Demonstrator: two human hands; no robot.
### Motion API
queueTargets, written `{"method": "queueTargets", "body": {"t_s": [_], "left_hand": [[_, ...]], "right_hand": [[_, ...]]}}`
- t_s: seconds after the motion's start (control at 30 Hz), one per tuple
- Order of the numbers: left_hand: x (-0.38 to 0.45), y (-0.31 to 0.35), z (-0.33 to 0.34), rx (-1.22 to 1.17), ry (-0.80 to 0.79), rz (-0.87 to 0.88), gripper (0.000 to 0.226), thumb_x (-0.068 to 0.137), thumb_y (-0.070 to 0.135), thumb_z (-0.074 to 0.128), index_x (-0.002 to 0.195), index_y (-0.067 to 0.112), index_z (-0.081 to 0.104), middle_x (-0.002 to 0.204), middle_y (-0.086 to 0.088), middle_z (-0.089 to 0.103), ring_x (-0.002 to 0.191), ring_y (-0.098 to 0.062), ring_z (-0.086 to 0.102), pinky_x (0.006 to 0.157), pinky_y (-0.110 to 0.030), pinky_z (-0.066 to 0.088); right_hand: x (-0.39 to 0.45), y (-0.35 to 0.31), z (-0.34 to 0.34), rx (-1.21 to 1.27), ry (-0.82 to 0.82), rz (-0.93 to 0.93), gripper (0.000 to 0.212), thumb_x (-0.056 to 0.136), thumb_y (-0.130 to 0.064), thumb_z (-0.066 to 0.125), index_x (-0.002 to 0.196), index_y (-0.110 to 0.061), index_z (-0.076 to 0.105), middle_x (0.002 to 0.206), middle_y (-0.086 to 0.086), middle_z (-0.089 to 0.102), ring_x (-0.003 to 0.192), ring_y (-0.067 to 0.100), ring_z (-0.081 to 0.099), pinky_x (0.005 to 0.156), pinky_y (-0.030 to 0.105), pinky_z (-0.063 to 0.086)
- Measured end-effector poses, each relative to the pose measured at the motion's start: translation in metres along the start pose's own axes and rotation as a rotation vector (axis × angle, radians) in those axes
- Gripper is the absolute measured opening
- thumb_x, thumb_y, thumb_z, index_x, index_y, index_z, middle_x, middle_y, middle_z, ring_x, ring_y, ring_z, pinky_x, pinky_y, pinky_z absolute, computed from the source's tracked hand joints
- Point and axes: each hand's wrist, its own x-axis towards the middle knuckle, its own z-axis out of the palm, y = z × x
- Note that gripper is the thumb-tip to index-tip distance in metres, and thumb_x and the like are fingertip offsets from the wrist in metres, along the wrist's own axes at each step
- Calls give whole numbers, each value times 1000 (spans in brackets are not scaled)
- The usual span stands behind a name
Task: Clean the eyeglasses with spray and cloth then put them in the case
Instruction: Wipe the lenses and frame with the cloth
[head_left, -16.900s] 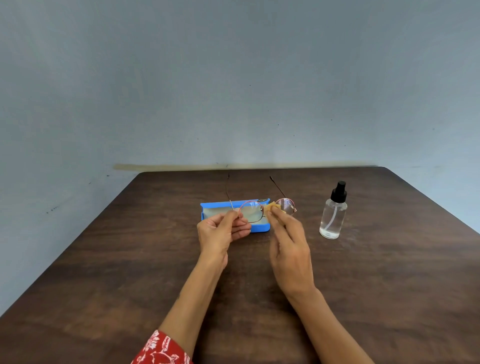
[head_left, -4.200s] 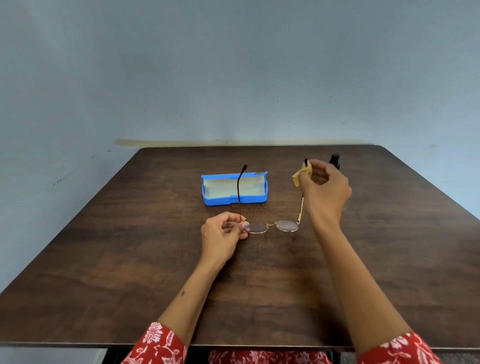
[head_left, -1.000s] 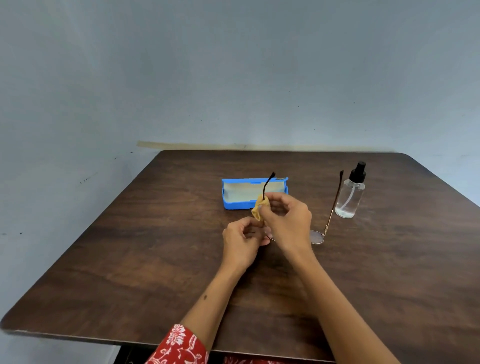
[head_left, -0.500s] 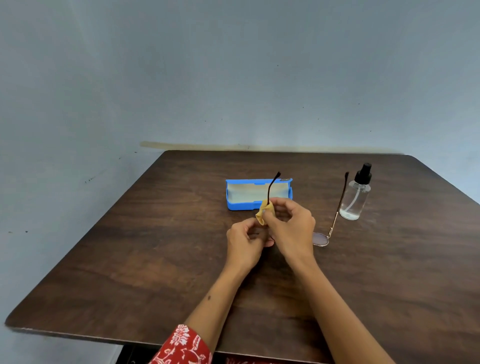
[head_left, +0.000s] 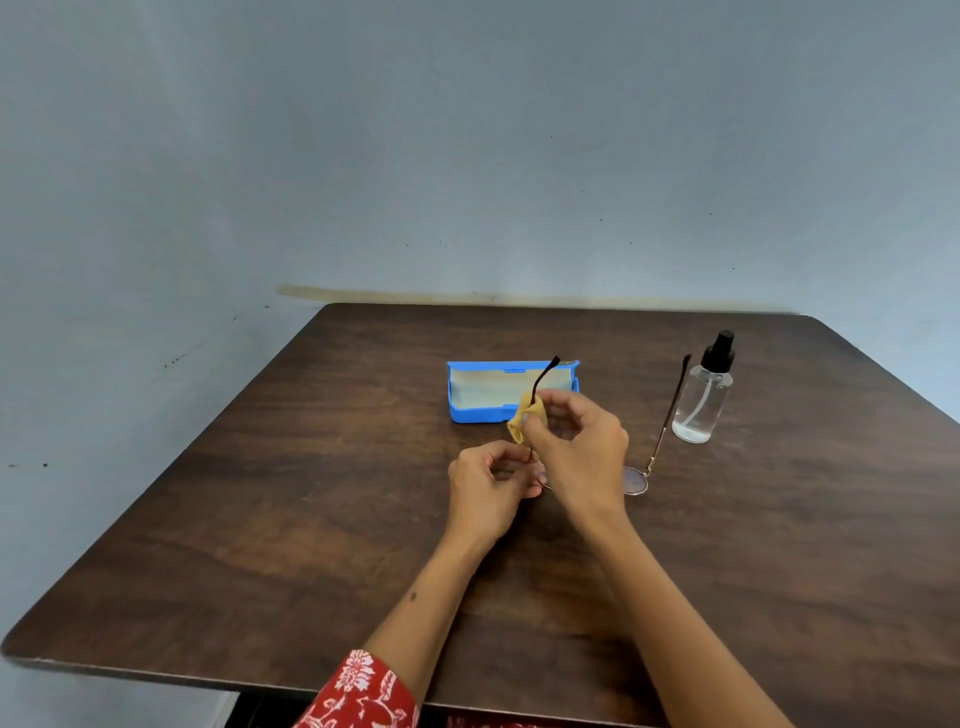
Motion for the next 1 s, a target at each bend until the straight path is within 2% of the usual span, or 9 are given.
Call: {"method": "queueTargets", "body": {"t_s": [0.13, 0.2, 0.37, 0.47, 0.57, 0.73, 0.87, 1.0], "left_hand": [[-1, 1, -1, 23, -7, 33, 30, 78, -11, 59, 84, 15, 73, 76, -5, 73, 72, -13, 71, 68, -28, 59], [-1, 1, -1, 4, -14, 25, 26, 79, -10, 60, 81, 14, 71, 72, -5, 72, 70, -14, 70, 68, -28, 59], [1, -1, 1, -21, -11, -13, 13, 79, 0, 70, 79, 12, 69, 74, -12, 71, 69, -20, 70, 67, -27, 59], [2, -2, 1, -9, -16, -24, 8, 79, 4, 71, 86, 8, 71, 78, -13, 72, 71, -17, 70, 67, -25, 59], [2, -1, 1, -1, -23, -22, 10, 79, 3, 71, 82, 12, 70, 75, -10, 71, 69, -17, 70, 67, -25, 59], [0, -1, 0, -26, -14, 9, 20, 80, -7, 63, 79, 12, 69, 66, -5, 69, 64, -15, 68, 65, -26, 59], [-2, 2, -1, 30, -23, 65, 33, 80, -11, 58, 86, 19, 71, 78, -1, 72, 73, -9, 70, 63, -21, 56], [-3, 1, 0, 17, -28, 65, 33, 80, -10, 59, 85, 20, 71, 78, 0, 72, 75, -10, 70, 65, -22, 57]], "right_hand": [[-5, 10, -3, -79, -45, 34, 23, 73, -4, 71, 93, -14, 73, 77, -8, 71, 70, 4, 67, 68, 18, 54], [-3, 6, -3, -55, -30, 48, 21, 72, -4, 70, 90, -14, 73, 74, -7, 71, 65, 7, 66, 65, 24, 55], [11, -24, -5, 31, 44, -59, 20, 71, -6, 70, 80, -23, 71, 72, -8, 71, 72, 4, 67, 72, 21, 53], [14, -35, -6, 150, 94, -97, 22, 73, -4, 71, 81, -24, 72, 74, -7, 72, 73, 8, 68, 67, 18, 52], [11, -30, -2, 184, 131, -86, 22, 75, -6, 72, 81, -27, 71, 74, -11, 72, 74, 4, 67, 66, 16, 52], [0, -6, 3, 41, 52, 2, 19, 73, -6, 71, 84, -21, 71, 71, -10, 70, 68, 3, 66, 69, 23, 55], [-10, 10, 0, -61, -15, 51, 21, 74, -6, 71, 91, -18, 72, 77, -10, 71, 72, 1, 67, 73, 24, 57], [-10, 8, -4, -69, 1, 47, 22, 73, -5, 72, 92, -15, 73, 76, -10, 71, 71, 1, 67, 71, 20, 56]]}}
